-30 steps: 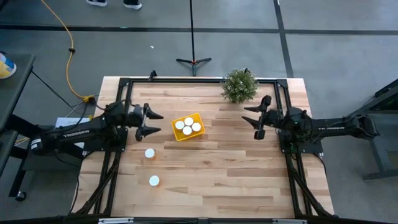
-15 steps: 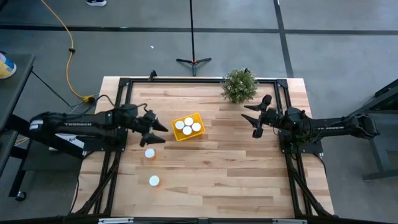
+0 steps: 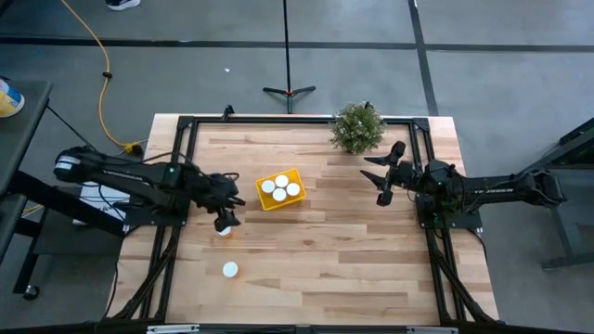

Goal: Pick and place pill bottles into a basket
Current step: Put the orange pill bottle into the yellow bin

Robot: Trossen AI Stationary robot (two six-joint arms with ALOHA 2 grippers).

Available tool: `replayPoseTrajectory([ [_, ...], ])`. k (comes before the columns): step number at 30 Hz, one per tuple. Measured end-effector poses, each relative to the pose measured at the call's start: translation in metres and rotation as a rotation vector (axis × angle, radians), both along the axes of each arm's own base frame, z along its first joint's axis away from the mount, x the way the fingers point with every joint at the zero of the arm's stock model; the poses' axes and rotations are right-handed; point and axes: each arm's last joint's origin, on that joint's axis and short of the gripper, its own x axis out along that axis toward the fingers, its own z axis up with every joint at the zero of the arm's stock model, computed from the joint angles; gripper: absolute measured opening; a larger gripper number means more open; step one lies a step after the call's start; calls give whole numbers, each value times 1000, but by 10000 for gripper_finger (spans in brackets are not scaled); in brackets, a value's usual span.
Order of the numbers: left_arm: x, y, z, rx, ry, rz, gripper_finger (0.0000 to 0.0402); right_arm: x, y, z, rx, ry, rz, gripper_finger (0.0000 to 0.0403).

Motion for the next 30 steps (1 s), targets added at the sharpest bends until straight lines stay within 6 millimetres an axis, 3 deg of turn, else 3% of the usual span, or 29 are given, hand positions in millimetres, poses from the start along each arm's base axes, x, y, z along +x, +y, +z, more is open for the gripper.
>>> replayPoseTrajectory([
  [16,9,-7,-28,-65,402,94,390,0,0,-3,3,27,1,172],
  [30,9,-14,-30,-40,411,86,390,0,0,-4,11,41,1,172],
])
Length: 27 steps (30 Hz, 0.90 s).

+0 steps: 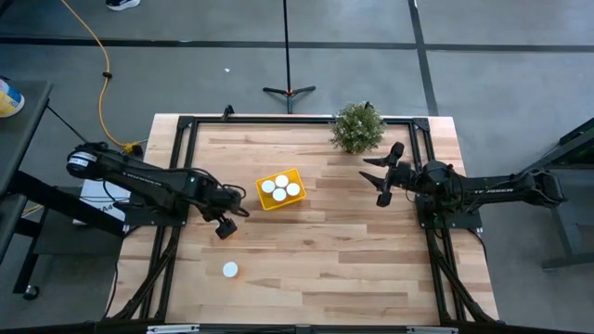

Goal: Pick and place pill bottles into a basket
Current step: Put the orange pill bottle into the yellow bin

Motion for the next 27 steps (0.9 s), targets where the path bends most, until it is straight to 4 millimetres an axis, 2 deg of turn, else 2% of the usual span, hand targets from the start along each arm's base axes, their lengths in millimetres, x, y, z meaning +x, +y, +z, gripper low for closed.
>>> replayPoseTrajectory([
  [8,-1,-13,-1,57,-15,-33,390,0,0,0,0,1,0,172],
  [16,4,-27,-16,88,49,-133,390,0,0,-1,0,7,0,172],
  [27,9,-28,-25,97,88,-157,386,0,0,-2,0,20,0,172],
])
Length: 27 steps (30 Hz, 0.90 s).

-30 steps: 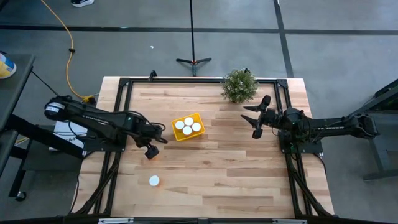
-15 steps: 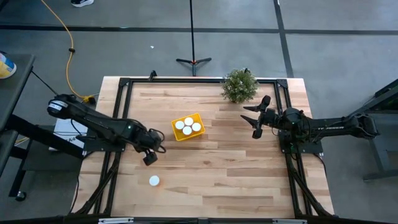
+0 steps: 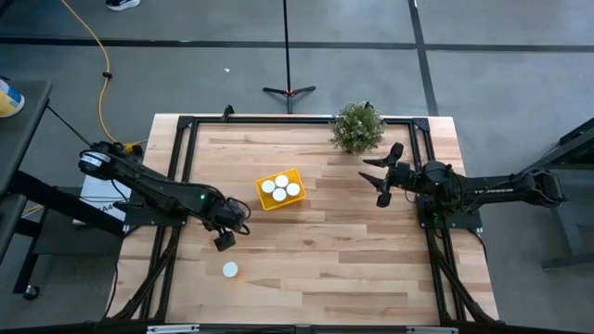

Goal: Pick and place pill bottles into a basket
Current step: Put the orange pill bottle into the yellow bin

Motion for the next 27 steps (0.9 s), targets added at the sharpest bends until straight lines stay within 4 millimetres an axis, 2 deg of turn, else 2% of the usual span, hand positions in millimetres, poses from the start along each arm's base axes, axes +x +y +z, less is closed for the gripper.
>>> replayPoseTrajectory([
  [4,0,0,0,7,-9,-30,361,0,0,0,0,1,0,172],
  [17,1,0,0,22,-19,-82,239,0,0,-2,4,22,5,172],
  [21,1,0,0,24,-20,-104,236,0,0,0,14,-5,5,172],
  [23,1,1,2,34,-17,-105,247,0,0,2,14,-22,6,172],
  [27,9,-1,15,59,-68,-151,266,0,0,2,13,-25,6,172],
])
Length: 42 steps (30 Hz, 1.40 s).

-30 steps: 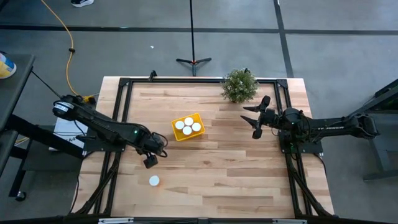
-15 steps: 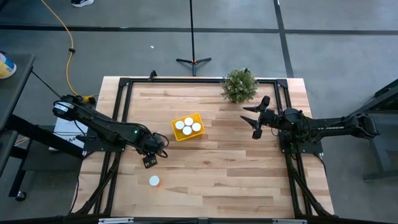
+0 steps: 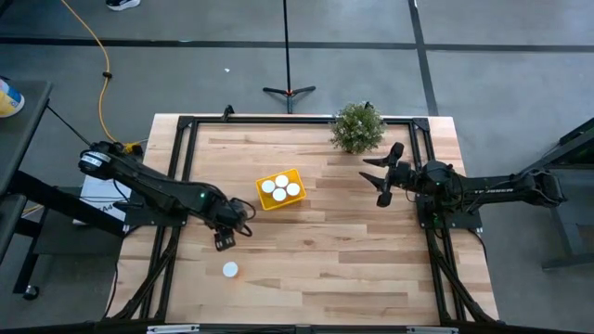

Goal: Pick and place pill bottles into a basket
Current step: Put the orange pill bottle into the yellow bin

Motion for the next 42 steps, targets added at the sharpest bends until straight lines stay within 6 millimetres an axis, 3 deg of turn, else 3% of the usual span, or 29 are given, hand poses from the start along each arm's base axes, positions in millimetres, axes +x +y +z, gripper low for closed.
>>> replayPoseTrajectory([
  [6,18,-2,33,82,-140,-126,236,0,0,0,1,0,0,172],
  [11,34,8,63,120,-252,-188,237,0,0,-1,1,6,0,172],
  [15,42,25,74,155,-295,-221,263,0,0,-1,2,15,0,172],
  [25,56,74,77,177,-388,-223,236,0,0,-2,2,24,0,172],
  [34,68,77,68,142,-386,-272,273,0,0,-4,2,44,0,172],
  [42,82,78,46,128,-316,-303,208,0,0,-5,5,53,0,172],
])
